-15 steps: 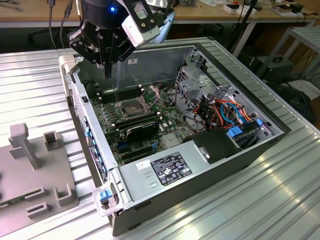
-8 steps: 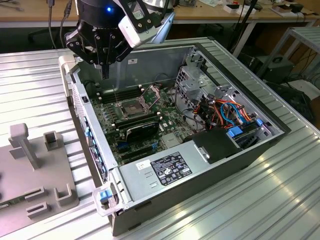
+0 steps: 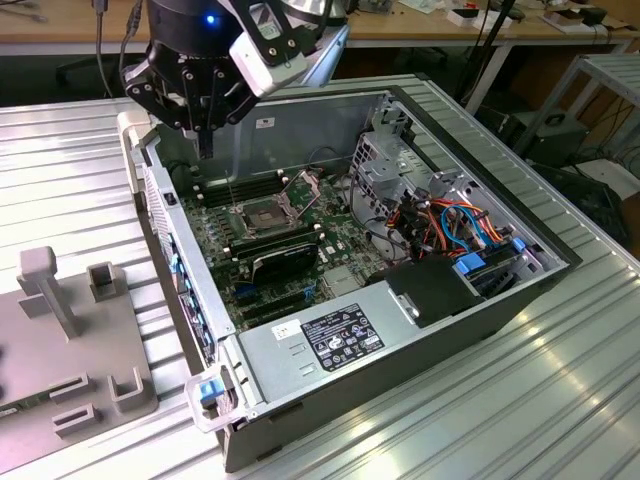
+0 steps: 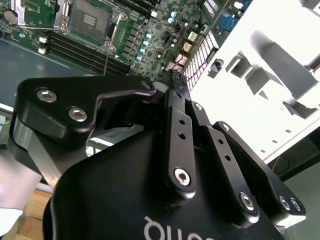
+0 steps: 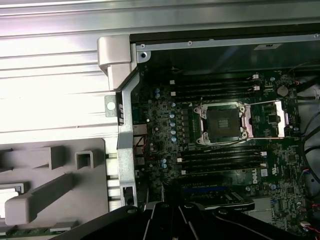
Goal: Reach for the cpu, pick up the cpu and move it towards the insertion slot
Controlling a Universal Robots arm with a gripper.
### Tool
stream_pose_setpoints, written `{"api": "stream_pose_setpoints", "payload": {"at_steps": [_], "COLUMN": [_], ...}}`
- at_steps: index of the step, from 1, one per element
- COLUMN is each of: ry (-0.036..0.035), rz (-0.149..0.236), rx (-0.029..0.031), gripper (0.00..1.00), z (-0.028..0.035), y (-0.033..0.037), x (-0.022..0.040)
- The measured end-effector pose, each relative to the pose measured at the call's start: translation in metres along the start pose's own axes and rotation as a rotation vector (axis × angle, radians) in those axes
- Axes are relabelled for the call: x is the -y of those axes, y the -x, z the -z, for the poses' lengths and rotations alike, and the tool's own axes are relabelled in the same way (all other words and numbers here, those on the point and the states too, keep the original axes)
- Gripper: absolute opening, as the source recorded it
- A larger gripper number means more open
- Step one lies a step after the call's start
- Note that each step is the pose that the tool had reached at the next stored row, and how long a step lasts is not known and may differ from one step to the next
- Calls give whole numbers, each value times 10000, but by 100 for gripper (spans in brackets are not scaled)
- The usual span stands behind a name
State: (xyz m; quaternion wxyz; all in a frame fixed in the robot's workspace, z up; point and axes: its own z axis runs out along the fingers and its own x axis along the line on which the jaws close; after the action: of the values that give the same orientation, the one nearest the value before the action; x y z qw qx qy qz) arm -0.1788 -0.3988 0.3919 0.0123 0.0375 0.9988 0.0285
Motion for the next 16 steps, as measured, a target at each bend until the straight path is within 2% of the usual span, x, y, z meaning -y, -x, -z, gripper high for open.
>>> {"api": "stream_pose_setpoints", "payload": {"at_steps": [16], "ry": [24], "rz": [-1], "rx": [-3], "gripper": [11], "z": [-3], "y": [-100], "x": [8]}}
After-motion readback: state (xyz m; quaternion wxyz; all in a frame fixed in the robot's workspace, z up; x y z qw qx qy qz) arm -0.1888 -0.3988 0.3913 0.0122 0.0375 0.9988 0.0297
